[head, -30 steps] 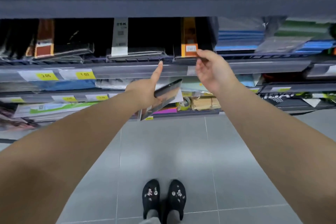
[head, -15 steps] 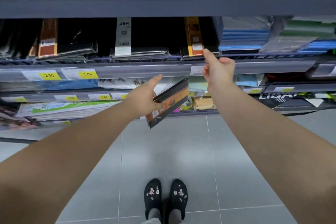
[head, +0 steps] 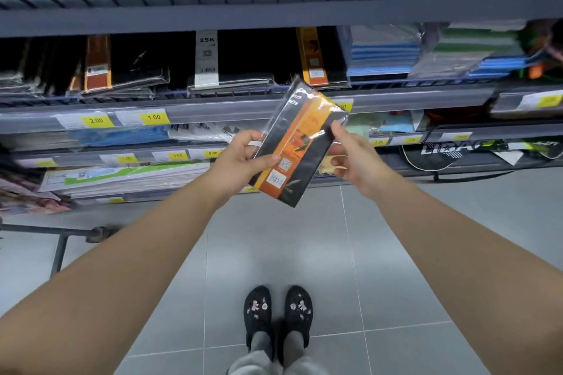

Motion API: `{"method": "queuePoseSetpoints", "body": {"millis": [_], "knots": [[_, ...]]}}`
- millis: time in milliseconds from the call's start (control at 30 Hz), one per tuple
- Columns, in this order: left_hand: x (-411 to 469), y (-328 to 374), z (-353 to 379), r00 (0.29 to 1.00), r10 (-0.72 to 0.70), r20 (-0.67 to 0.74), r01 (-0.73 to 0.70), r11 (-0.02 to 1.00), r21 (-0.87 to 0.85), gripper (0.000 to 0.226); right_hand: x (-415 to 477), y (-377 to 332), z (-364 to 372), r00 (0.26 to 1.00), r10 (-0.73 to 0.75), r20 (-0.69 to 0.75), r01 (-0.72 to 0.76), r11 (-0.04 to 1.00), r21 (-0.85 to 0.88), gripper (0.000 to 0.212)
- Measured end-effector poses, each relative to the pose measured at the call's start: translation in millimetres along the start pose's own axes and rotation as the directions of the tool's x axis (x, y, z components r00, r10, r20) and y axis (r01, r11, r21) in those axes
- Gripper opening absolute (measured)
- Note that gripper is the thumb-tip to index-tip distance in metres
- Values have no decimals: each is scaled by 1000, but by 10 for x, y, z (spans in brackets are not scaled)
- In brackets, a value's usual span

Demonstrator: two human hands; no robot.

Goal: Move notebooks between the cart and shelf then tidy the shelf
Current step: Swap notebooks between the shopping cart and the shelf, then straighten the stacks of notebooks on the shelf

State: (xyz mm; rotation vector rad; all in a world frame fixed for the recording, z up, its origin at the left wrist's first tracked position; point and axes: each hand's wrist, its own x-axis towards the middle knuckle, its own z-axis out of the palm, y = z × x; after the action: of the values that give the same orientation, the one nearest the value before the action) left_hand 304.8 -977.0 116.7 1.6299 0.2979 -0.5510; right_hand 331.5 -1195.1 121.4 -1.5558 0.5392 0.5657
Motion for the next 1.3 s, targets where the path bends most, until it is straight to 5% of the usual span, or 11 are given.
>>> {"method": "queuePoseSetpoints", "body": {"millis": [167,333,600,733,833,967,1100,1200,1300], "knots": [[90,195,190,996,16,-92,-31,987,-161,74,-190,-55,44,960,33,280,21,982,-188,14],[173,393,314,992,23,-122,-43,985,-168,36,-195,-199,-40,948,-23,317,65,990,-122,30],[228,320,223,980,89,-179,-89,996,6,25,158,-677,-105,973,-96,209,102,995,-16,29],[282,261,181,973,131,-190,-116,990,85,19,340,-857,-60,992,-122,-17,123,991,49,26],[349,209,199,971,164,-176,-133,975,176,13,426,-827,-50,971,-160,-178,188,970,153,43],[380,184,291,959,252,-130,-187,907,377,32,391,-573,-51,945,-275,-179,256,959,-121,41],[371,196,391,841,541,-30,-362,602,712,42,328,-250,-104,821,-549,-155,395,743,-540,45],[419,207,452,793,604,79,-392,407,825,57,335,-51,-135,721,-690,67,435,375,-818,56],[491,207,461,791,609,51,-299,312,902,69,394,104,-103,618,-744,255,423,41,-905,67]]}}
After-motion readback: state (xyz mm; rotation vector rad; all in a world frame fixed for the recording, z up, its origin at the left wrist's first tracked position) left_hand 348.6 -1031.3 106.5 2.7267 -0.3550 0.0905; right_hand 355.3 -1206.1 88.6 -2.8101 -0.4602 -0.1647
